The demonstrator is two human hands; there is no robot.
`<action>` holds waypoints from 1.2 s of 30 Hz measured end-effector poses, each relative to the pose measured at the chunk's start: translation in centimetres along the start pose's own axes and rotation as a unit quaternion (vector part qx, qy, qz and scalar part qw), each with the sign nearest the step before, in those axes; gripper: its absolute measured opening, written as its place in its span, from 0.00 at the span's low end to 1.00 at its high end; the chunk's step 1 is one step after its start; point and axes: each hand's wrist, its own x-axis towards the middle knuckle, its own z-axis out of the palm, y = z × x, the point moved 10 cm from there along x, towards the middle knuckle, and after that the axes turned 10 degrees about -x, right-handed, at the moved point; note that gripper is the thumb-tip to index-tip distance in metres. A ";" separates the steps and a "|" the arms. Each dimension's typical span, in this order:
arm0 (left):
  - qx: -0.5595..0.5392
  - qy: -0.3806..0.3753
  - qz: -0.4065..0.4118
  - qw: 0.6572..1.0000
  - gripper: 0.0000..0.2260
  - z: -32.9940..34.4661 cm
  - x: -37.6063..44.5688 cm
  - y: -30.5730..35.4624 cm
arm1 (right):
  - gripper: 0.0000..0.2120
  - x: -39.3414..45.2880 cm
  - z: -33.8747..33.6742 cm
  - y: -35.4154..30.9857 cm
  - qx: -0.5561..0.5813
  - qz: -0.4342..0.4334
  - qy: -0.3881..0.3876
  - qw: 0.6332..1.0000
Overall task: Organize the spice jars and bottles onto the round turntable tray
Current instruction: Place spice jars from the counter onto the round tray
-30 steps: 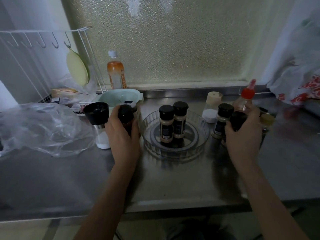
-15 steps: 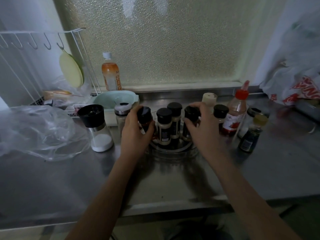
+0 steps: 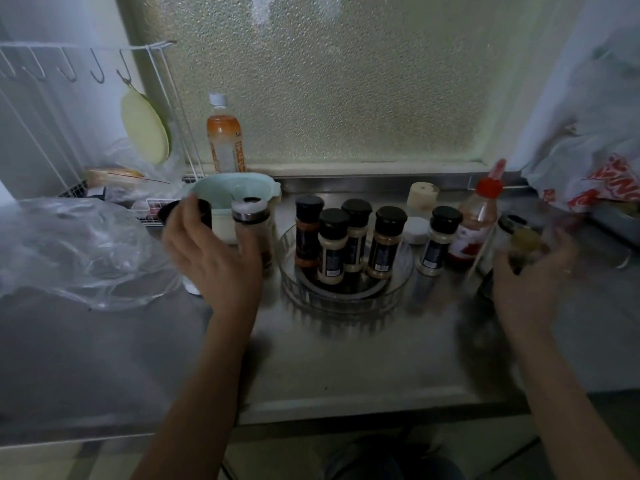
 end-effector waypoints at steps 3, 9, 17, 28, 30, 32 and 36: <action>0.040 -0.001 -0.057 0.998 0.32 -0.1 0.1 -1.7 | 0.23 -0.4 1.1 0.8 -0.006 0.007 -0.027 1.000; -0.007 -0.016 -0.195 0.981 0.37 0.7 -0.4 -6.2 | 0.18 -1.8 -1.3 -0.2 0.039 -0.007 0.030 0.999; -0.144 0.053 -0.215 0.964 0.26 -1.3 -0.1 -4.8 | 0.15 -6.6 -0.7 -9.2 0.249 -0.133 -0.012 0.959; -0.314 -0.040 -0.113 0.942 0.21 1.2 -1.1 2.9 | 0.15 -9.1 6.1 -9.4 0.083 -0.180 -0.152 0.968; -0.327 -0.073 -0.114 0.935 0.21 2.1 -1.2 3.2 | 0.15 -9.4 6.1 -9.6 0.084 -0.175 -0.163 0.967; -0.332 -0.109 -0.127 0.928 0.20 3.1 -1.6 3.2 | 0.16 -9.9 6.5 -9.5 0.082 -0.165 -0.186 0.965; -0.304 -0.166 -0.107 0.932 0.18 4.5 -2.1 3.5 | 0.14 -11.8 6.6 -10.3 0.058 -0.191 -0.191 0.961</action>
